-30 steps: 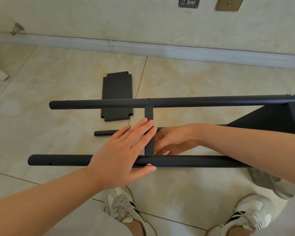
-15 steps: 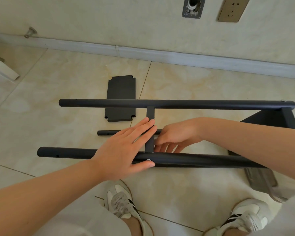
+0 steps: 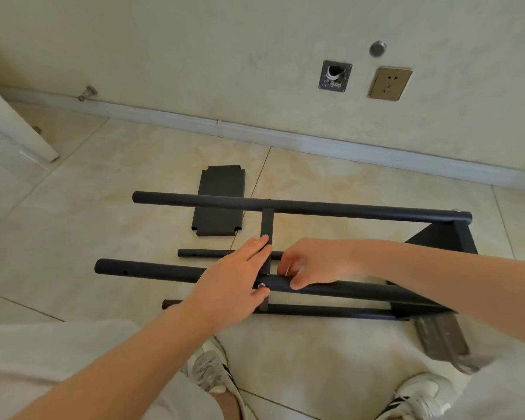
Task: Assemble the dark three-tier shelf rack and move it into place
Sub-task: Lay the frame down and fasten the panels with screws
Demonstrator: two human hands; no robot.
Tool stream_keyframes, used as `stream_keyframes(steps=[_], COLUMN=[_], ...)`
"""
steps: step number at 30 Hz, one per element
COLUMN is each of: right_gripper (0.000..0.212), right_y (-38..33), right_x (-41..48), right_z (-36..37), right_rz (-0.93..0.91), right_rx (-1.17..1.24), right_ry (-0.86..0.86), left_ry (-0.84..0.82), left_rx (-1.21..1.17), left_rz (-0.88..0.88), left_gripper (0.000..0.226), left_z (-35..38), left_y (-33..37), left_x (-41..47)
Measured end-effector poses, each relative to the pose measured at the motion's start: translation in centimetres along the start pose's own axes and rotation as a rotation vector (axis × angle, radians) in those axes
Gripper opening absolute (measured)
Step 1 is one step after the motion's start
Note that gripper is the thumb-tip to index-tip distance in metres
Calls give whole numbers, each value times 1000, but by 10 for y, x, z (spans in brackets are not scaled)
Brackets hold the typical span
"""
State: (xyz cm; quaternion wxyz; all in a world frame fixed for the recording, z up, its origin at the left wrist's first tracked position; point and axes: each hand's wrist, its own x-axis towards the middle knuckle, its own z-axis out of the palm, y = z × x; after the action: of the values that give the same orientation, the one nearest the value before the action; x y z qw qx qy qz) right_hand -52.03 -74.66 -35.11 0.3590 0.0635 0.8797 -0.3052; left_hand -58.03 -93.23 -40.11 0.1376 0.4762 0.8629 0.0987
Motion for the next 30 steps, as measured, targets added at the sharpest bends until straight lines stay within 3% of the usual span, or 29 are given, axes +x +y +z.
stream_keyframes(steps=[2, 6, 10, 14, 16, 19, 24, 30], right_gripper=[34, 33, 35, 36, 36, 35, 34, 33], right_y=[-1, 1, 2, 0, -1, 0, 4, 6], right_x=[-2, -6, -10, -11, -11, -9, -7, -5], right_z=[4, 9, 12, 13, 12, 12, 14, 11], right_rz=[6, 2, -9, -17, -25, -36, -42, -49], right_rx=[-17, -2, 15, 8, -7, -9, 48, 20], right_ry=[33, 83, 110, 124, 124, 128, 153, 160], left_ry=[65, 351, 441, 343, 311, 441, 635, 635], left_rx=[-214, -656, -1098, -1497, -1686, -1914, -2019, -2081], left_rz=[-142, -456, -739, -983, -1013, -1002, -990, -976], left_gripper=[64, 23, 2, 28, 33, 44, 49, 50], left_z=[1, -3, 1, 16, 17, 13, 11, 12], left_y=[8, 19, 25, 22, 20, 13, 0, -3], left_x=[-9, -26, -42, -43, -39, -28, -18, -14])
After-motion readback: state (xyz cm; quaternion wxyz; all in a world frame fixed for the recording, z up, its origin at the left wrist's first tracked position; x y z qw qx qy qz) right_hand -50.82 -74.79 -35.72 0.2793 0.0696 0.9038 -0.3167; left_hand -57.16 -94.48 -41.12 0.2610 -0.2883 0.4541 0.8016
